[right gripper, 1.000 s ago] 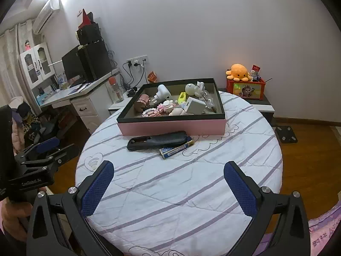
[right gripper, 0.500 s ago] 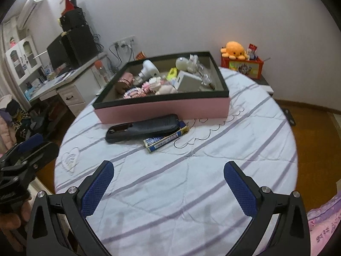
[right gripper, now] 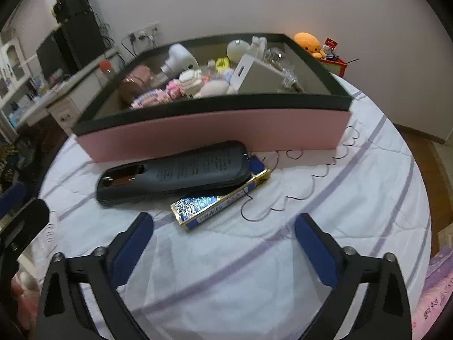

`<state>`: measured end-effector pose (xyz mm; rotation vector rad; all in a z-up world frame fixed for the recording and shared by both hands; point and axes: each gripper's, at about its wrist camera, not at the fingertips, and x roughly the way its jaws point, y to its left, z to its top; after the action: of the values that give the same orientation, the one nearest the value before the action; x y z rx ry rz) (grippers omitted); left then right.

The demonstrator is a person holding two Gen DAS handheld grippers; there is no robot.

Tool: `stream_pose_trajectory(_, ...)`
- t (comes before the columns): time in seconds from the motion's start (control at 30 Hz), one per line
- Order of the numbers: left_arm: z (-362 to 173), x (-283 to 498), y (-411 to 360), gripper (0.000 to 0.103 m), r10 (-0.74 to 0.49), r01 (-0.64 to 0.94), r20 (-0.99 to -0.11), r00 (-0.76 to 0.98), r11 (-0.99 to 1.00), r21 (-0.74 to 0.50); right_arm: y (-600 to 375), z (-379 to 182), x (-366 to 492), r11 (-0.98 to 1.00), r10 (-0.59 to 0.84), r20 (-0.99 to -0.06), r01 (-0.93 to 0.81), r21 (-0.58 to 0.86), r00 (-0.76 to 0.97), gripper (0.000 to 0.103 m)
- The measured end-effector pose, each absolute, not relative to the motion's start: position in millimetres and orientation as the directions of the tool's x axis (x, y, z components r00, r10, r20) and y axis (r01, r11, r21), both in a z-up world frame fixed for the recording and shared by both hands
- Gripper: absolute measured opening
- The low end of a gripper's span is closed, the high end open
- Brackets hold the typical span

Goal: Organize rigid objects
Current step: 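Close the left gripper on the black remote while the right grips the blue card pack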

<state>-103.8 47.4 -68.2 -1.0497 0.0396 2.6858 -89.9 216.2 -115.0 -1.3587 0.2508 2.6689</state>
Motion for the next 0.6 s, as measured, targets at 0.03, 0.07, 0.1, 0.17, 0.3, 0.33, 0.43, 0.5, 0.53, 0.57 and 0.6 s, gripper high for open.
stream_pose_trajectory(0.03,-70.4,-105.9,46.9,0.103,0.227,-0.247,-0.672,-0.705,-0.967,-0.067,214.7,-117.0,-93.6,-0.976,0.067,-0.811,-0.208,0.068,-0.581,0.097)
stream_pose_trajectory(0.07,-72.5,-108.7,46.6,0.103,0.230,-0.250,-0.674,-0.702,-0.966,-0.069,214.0,-117.7,-95.7,-0.975,0.084,-0.811,-0.216,0.053,-0.579,0.096)
stream_pose_trajectory(0.1,-74.3,-111.2,46.3,0.103,0.233,-0.252,-0.677,-0.698,-0.965,-0.072,212.9,-118.8,-98.7,-0.974,0.099,-0.811,-0.222,0.039,-0.576,0.095)
stream_pose_trajectory(0.17,-77.8,-116.2,47.3,0.103,0.243,-0.259,-0.682,-0.690,-0.963,-0.081,212.3,-119.9,-101.8,-0.972,0.131,-0.811,-0.236,0.010,-0.571,0.091)
stream_pose_trajectory(0.3,-80.9,-121.5,51.4,0.103,0.266,-0.283,-0.684,-0.679,-0.955,-0.091,215.5,-117.6,-97.8,-0.972,0.156,-0.807,-0.234,-0.023,-0.570,0.073)
stream_pose_trajectory(0.33,-81.3,-121.9,52.6,0.103,0.272,-0.290,-0.684,-0.677,-0.952,-0.092,218.1,-115.9,-93.7,-0.972,0.159,-0.806,-0.235,-0.025,-0.570,0.068)
stream_pose_trajectory(0.43,-81.8,-122.6,59.2,0.103,0.292,-0.323,-0.683,-0.670,-0.942,-0.087,228.2,-112.2,-84.9,-0.969,0.166,-0.807,-0.246,-0.026,-0.567,0.046)
stream_pose_trajectory(0.5,-82.3,-123.3,65.6,0.103,0.308,-0.350,-0.683,-0.663,-0.933,-0.081,234.0,-110.0,-80.1,-0.965,0.166,-0.806,-0.261,-0.015,-0.568,0.038)
stream_pose_trajectory(0.53,-82.6,-124.0,69.2,0.103,0.318,-0.367,-0.685,-0.655,-0.927,-0.080,235.9,-109.4,-79.9,-0.965,0.162,-0.803,-0.263,-0.006,-0.573,0.038)
stream_pose_trajectory(0.57,-84.0,-125.4,74.6,0.103,0.327,-0.388,-0.691,-0.644,-0.919,-0.074,235.8,-111.3,-82.4,-0.965,0.160,-0.810,-0.262,-0.008,-0.565,0.038)
stream_pose_trajectory(0.6,-84.9,-126.6,79.5,0.103,0.328,-0.399,-0.696,-0.638,-0.915,-0.066,234.7,-111.7,-83.4,-0.965,0.168,-0.807,-0.260,-0.018,-0.566,0.038)
